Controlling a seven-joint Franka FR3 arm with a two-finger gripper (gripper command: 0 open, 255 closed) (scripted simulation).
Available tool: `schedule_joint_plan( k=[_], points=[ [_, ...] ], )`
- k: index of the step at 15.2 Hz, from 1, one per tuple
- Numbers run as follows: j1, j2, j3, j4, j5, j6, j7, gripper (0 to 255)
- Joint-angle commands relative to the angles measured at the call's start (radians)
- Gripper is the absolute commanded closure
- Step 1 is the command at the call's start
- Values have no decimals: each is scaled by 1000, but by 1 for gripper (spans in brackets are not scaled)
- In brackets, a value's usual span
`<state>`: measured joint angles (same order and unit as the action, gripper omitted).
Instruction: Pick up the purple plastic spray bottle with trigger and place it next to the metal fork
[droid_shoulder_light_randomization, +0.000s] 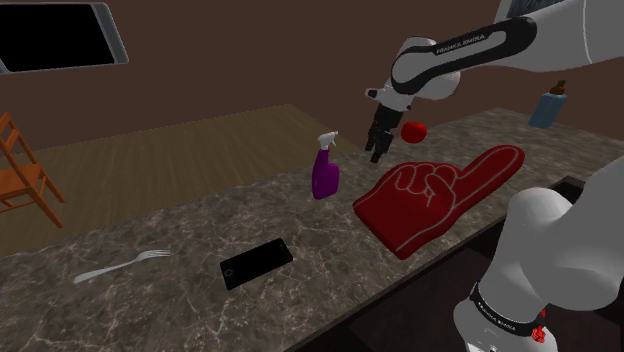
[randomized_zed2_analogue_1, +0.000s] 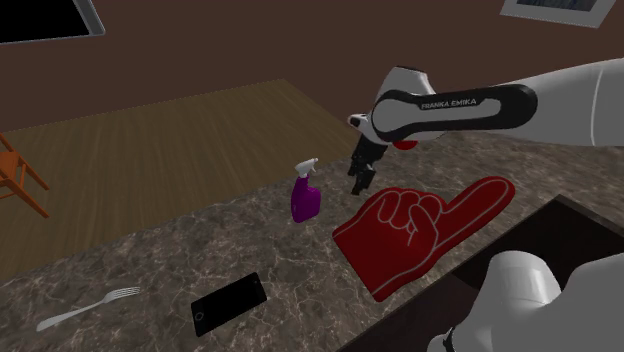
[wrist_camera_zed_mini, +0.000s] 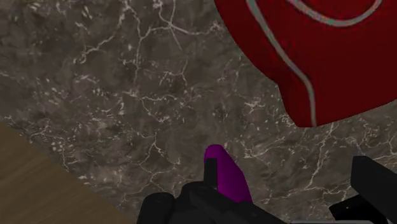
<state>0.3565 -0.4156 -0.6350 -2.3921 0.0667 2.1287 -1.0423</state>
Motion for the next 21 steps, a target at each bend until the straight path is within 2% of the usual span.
schedule_joint_plan(
  k=[1, 5, 7, 8, 16, 21],
  points=[
    [92, 86, -88, 51, 104, 33, -195, 0],
    [256, 276, -246, 177, 368, -3, -583, 0],
    [301, 394, -296, 253, 519, -69, -778, 0],
    [302, 451, -302, 291, 588, -109, -865, 0],
    [299, 516, -262, 258, 673, -50, -914, 0],
    [299, 516, -262, 258, 673, -50, -914, 0]
  ],
)
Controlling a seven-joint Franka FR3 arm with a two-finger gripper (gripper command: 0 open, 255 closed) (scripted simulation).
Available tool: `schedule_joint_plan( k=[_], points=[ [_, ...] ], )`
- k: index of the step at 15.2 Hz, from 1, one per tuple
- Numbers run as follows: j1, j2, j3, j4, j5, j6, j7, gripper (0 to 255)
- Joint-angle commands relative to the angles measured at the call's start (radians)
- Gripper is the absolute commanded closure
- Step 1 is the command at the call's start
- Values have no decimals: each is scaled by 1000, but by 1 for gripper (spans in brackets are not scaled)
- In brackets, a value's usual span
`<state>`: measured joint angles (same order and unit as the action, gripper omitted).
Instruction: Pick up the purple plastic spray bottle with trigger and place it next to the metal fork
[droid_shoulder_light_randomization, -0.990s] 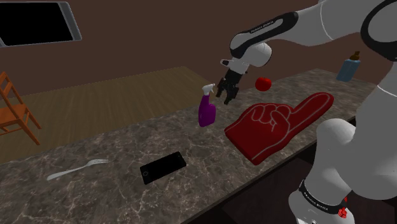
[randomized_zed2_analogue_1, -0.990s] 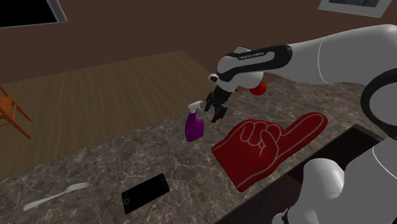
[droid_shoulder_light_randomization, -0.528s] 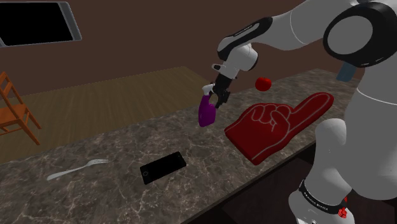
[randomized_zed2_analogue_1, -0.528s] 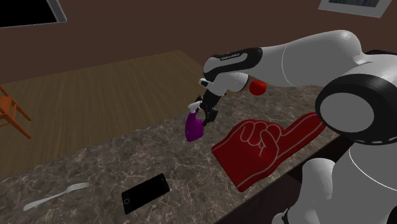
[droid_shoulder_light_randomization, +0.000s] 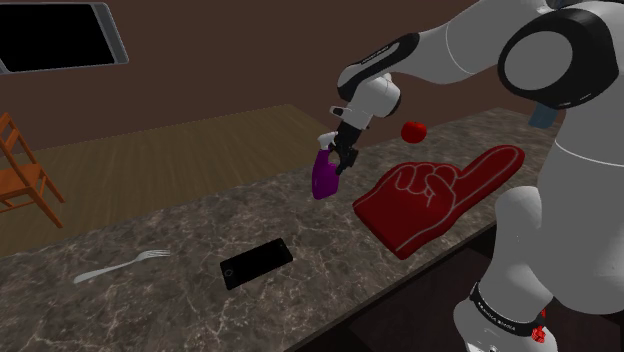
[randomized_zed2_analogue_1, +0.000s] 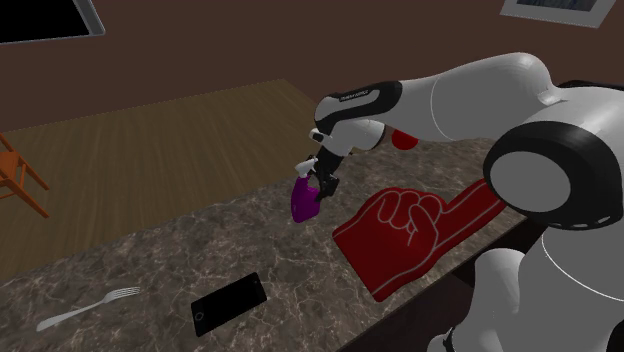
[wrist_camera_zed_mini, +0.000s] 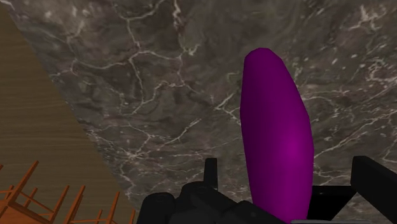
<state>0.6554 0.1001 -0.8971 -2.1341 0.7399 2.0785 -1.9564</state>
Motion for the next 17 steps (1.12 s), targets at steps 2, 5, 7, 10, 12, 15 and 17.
schedule_joint_plan(
  k=[2, 5, 7, 10, 12, 15, 17],
  points=[
    [0, 0, 0, 0, 0, 0, 0, 0],
    [0, 0, 0, 0, 0, 0, 0, 255],
    [0, 0, 0, 0, 0, 0, 0, 255],
    [0, 0, 0, 0, 0, 0, 0, 255],
    [0, 0, 0, 0, 0, 0, 0, 255],
    [5, -21, -3, 8, -25, -9, 25, 255],
    [9, -42, -5, 17, -50, -20, 50, 255]
  ],
)
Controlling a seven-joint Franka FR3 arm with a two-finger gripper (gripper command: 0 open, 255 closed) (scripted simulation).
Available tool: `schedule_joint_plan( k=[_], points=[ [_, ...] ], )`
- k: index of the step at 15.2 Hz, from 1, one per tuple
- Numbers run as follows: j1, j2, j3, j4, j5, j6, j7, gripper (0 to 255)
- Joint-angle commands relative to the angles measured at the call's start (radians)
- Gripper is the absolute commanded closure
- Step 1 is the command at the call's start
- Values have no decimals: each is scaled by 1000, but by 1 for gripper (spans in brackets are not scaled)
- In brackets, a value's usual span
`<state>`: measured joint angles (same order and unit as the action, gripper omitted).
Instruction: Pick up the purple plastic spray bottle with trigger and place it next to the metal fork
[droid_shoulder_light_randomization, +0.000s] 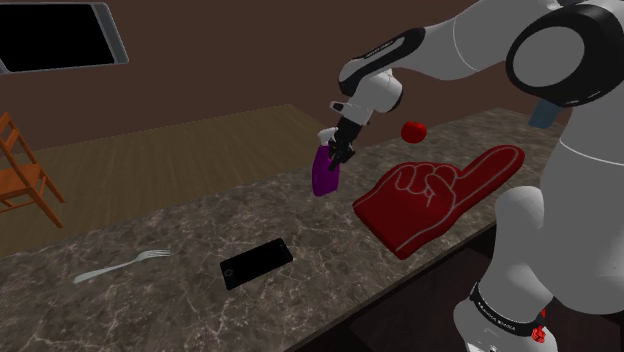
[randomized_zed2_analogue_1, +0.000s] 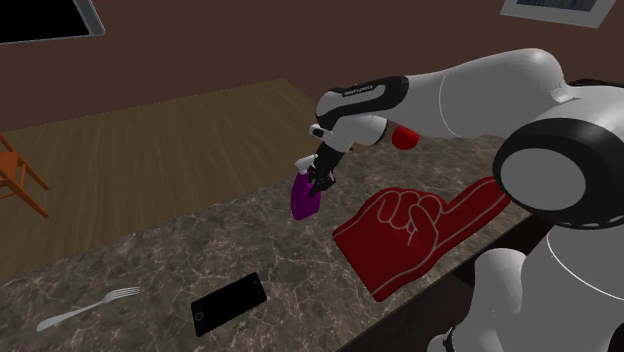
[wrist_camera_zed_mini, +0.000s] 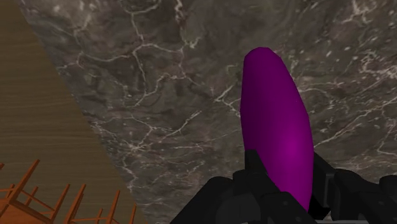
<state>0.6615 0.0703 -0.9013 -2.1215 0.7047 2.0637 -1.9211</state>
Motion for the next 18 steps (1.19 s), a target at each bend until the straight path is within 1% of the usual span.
schedule_joint_plan(
  k=[1, 10, 18],
  points=[
    [4, -22, -2, 10, -26, -11, 27, 255],
    [11, -99, 0, 66, -119, -73, 129, 255],
    [11, -145, 9, 133, -176, -142, 205, 255]
  ],
)
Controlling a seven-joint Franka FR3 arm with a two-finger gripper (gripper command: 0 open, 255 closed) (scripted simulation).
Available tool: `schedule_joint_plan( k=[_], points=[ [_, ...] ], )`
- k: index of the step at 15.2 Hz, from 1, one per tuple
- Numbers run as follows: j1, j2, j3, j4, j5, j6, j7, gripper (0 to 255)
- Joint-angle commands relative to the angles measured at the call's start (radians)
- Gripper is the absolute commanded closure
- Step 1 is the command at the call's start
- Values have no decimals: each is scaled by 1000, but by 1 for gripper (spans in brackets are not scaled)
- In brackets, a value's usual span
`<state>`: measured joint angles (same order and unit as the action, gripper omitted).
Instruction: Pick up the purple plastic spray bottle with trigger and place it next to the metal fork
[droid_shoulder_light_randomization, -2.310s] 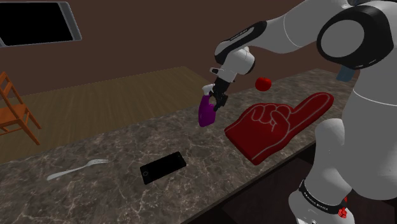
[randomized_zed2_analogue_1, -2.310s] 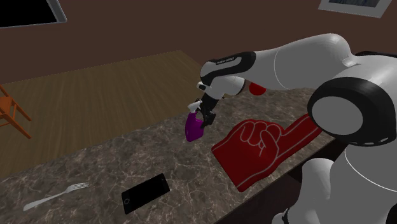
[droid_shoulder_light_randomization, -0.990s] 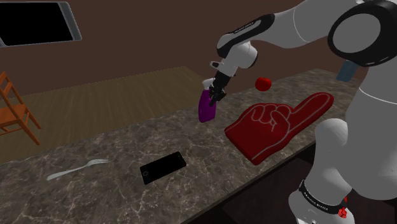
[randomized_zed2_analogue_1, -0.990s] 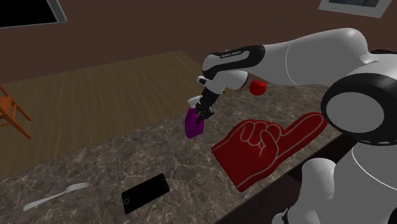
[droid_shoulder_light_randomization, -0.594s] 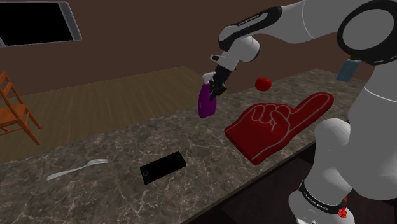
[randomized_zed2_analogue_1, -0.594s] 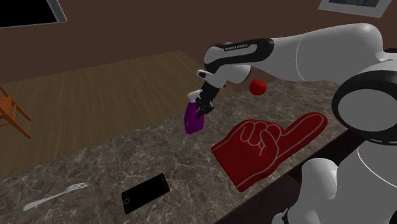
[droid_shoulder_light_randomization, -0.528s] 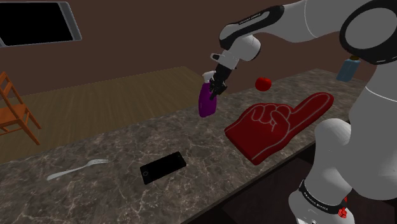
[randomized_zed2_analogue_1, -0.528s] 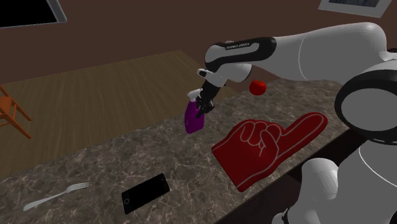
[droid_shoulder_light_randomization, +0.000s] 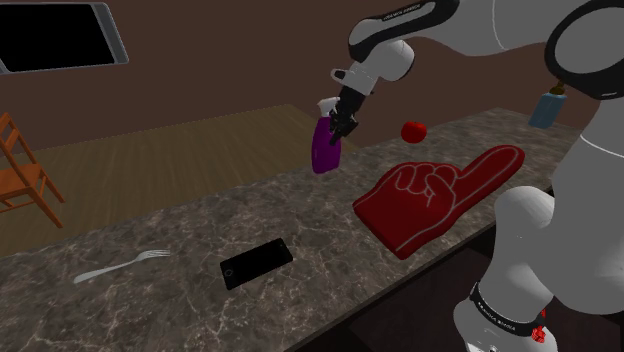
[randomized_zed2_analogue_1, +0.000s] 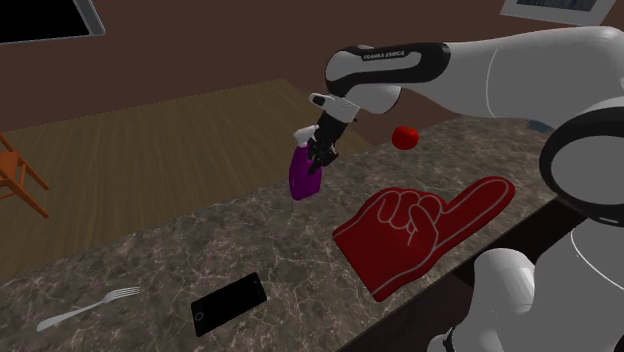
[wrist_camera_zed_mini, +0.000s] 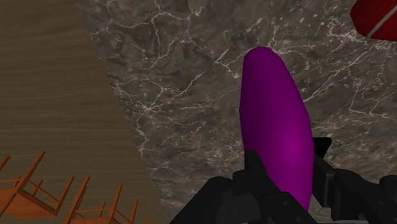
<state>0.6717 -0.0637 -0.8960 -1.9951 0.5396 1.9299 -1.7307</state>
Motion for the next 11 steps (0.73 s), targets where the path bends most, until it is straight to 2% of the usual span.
schedule_joint_plan(
  k=[1, 11],
  points=[
    [1, -15, 5, 16, -17, -17, 23, 255],
    [0, -40, 12, 125, -54, -120, 98, 255]
  ],
)
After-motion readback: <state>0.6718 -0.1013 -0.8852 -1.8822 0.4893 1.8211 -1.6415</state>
